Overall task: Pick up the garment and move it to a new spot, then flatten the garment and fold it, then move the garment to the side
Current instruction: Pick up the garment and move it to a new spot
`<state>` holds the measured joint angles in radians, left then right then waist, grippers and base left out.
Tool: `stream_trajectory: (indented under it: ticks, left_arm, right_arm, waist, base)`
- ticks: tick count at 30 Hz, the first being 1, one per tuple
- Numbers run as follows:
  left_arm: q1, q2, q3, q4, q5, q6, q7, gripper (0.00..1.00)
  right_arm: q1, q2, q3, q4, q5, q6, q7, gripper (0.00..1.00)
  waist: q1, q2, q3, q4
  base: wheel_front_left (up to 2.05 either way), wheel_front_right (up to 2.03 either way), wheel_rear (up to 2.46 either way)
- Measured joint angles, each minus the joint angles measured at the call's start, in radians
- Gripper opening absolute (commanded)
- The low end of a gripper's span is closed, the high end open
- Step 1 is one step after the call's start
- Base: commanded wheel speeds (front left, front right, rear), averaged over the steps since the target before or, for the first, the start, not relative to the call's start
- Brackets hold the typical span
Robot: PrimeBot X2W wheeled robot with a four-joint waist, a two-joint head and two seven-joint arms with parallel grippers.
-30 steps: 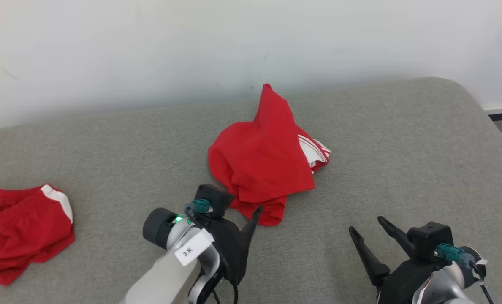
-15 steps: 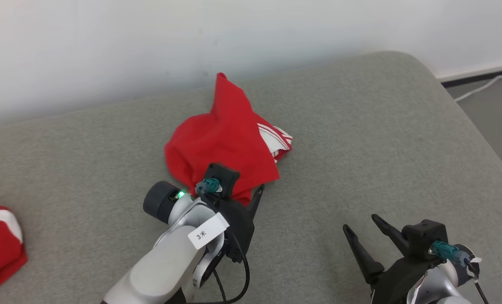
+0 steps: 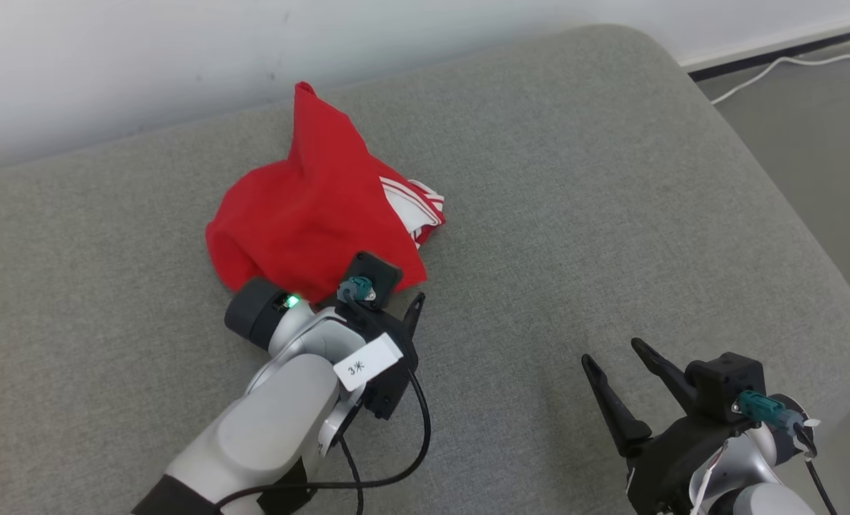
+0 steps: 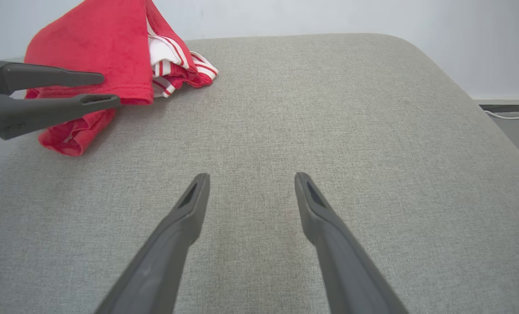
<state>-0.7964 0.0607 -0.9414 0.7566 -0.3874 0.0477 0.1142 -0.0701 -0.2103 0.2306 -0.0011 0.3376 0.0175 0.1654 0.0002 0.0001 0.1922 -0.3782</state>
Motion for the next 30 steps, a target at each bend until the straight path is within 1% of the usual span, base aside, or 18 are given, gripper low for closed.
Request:
stream_trajectory:
  ticks: [11, 12, 16, 23, 26, 30]
  left_arm:
    - [-0.031, -0.003, -0.002, 0.075, 0.016, 0.016, -0.024, 1.00]
    - [-0.037, -0.003, -0.005, 0.078, 0.025, 0.023, -0.027, 1.00]
    - [-0.054, -0.003, -0.022, 0.100, 0.063, 0.028, -0.041, 1.00]
    - [-0.055, -0.005, -0.099, 0.113, 0.141, 0.038, -0.080, 1.00]
    - [-0.058, -0.005, -0.112, 0.141, 0.177, 0.049, -0.095, 1.00]
    - [-0.091, -0.004, -0.112, 0.161, 0.194, 0.058, -0.118, 1.00]
  right_arm:
    - [-0.033, 0.015, 0.007, 0.021, 0.004, 0.000, -0.017, 1.00]
    - [-0.036, 0.015, 0.009, 0.023, 0.004, 0.000, -0.017, 1.00]
    - [-0.044, 0.023, 0.021, 0.025, 0.004, 0.003, -0.022, 1.00]
    - [-0.041, 0.017, 0.008, 0.037, 0.004, 0.003, -0.031, 1.00]
    - [-0.043, 0.020, 0.013, 0.039, 0.004, 0.003, -0.034, 1.00]
    - [-0.043, 0.022, 0.021, 0.044, 0.004, 0.003, -0.034, 1.00]
  waist:
    - [0.0000, 0.0000, 0.031, -0.001]
    - [0.0000, 0.0000, 0.032, -0.001]
    - [0.0000, 0.0000, 0.041, -0.005]
    - [-0.0002, 0.0000, 0.051, -0.004]
    - [-0.0002, 0.0000, 0.051, -0.003]
    - [-0.0002, 0.0000, 0.048, -0.001]
  base:
    - [0.00, 0.00, 0.00]
    - [0.00, 0.00, 0.00]
    - [0.00, 0.00, 0.00]
    - [0.00, 0.00, 0.00]
    - [0.00, 0.00, 0.00]
    - [0.00, 0.00, 0.00]
